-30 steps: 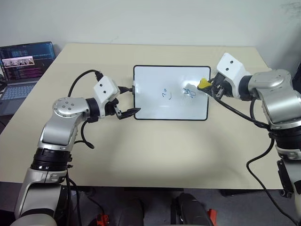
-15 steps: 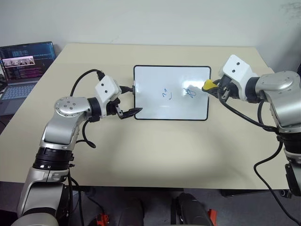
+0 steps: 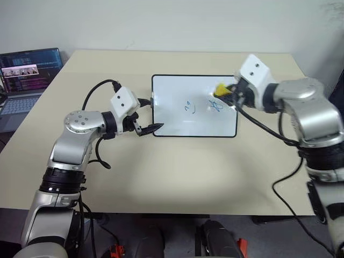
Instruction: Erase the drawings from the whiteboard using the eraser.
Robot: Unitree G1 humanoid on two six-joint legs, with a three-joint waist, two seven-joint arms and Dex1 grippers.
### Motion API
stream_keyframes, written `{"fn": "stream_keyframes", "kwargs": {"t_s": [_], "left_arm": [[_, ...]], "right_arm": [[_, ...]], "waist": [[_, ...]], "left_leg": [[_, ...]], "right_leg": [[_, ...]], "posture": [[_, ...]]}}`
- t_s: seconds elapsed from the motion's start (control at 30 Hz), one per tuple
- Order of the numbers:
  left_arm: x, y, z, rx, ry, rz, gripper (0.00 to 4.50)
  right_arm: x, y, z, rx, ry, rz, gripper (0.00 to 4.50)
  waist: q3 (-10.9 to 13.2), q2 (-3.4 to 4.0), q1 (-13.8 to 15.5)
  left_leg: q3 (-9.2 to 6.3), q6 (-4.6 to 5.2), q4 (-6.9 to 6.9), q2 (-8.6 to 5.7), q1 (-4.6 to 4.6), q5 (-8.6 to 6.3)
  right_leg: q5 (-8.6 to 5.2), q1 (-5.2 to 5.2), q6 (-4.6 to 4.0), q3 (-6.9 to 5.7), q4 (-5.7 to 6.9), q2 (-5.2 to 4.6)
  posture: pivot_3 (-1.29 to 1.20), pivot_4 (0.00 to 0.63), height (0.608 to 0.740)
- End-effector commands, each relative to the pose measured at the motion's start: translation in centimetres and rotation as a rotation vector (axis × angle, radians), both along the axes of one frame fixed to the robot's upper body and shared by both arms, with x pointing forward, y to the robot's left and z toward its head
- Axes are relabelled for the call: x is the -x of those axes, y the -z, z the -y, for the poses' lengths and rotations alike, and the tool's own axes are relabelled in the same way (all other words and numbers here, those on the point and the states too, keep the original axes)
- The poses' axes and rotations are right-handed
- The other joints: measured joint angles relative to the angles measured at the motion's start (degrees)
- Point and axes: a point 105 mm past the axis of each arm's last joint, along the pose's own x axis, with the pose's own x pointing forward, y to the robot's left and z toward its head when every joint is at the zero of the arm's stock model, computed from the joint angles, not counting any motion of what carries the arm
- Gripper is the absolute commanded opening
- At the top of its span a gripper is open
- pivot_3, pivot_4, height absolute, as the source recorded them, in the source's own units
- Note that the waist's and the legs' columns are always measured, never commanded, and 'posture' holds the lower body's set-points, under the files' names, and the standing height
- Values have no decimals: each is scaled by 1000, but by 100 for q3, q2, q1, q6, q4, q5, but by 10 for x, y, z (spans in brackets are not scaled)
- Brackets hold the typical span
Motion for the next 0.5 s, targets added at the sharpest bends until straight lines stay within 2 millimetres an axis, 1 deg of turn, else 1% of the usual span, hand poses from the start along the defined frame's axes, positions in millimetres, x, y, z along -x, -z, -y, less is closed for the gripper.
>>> {"fn": "stream_keyframes", "kwargs": {"t_s": [0.03, 0.07, 0.13, 0.2, 0.27, 0.33, 0.43, 0.5], "left_arm": [[2, -8, 11, -1, 39, 37, 4500], [2, -8, 11, -1, 39, 36, 4500], [2, -5, 13, -5, 49, 28, 4500], [3, -4, 16, -4, 60, 24, 4500], [3, -4, 18, -2, 64, 25, 4500], [3, -4, 18, 1, 64, 24, 4500], [3, -2, 17, -3, 62, 18, 4500], [5, -1, 16, 3, 59, 10, 4500]], "right_arm": [[-8, -16, -20, -43, 35, 64, 672], [-9, -16, -24, -48, 37, 67, 672], [-20, -16, -35, -74, 56, 84, 672], [-29, -9, -44, -68, 64, 97, 672], [-40, 0, -50, -39, 76, 109, 672], [-48, 5, -53, -14, 84, 127, 672], [-54, 7, -59, 25, 73, 152, 672], [-57, 13, -63, 64, 61, 158, 672]], "waist": [[0, -1, 13], [0, -1, 18], [0, -1, 29], [0, -1, 30], [0, -1, 29], [0, -1, 24], [0, 0, 18], [0, 0, 11]], "left_leg": [[-2, 0, 1, 0, -1, 0], [-3, 0, 1, 0, -2, 0], [-4, 0, 1, 0, -5, 0], [-5, 0, 1, -2, -5, 0], [-5, 0, 1, -2, -4, 0], [-3, 0, 2, -2, -4, 0], [-3, 0, 0, -2, -5, 0], [-2, 0, -2, -2, -6, 0]], "right_leg": [[0, 0, 0, -2, 0, 0], [0, 0, 0, -3, -1, 0], [0, -1, 0, -5, -3, -1], [0, -1, 0, -6, -3, -2], [0, -1, -1, -6, -2, -3], [0, -1, -1, -6, -2, -2], [0, -4, -1, -5, -2, -2], [0, -8, -1, -4, -2, -2]], "posture": [[0, 150, 740], [0, 150, 740], [0, 150, 740], [0, 150, 740], [0, 150, 740], [0, 150, 740], [0, 150, 740], [0, 150, 740]]}}
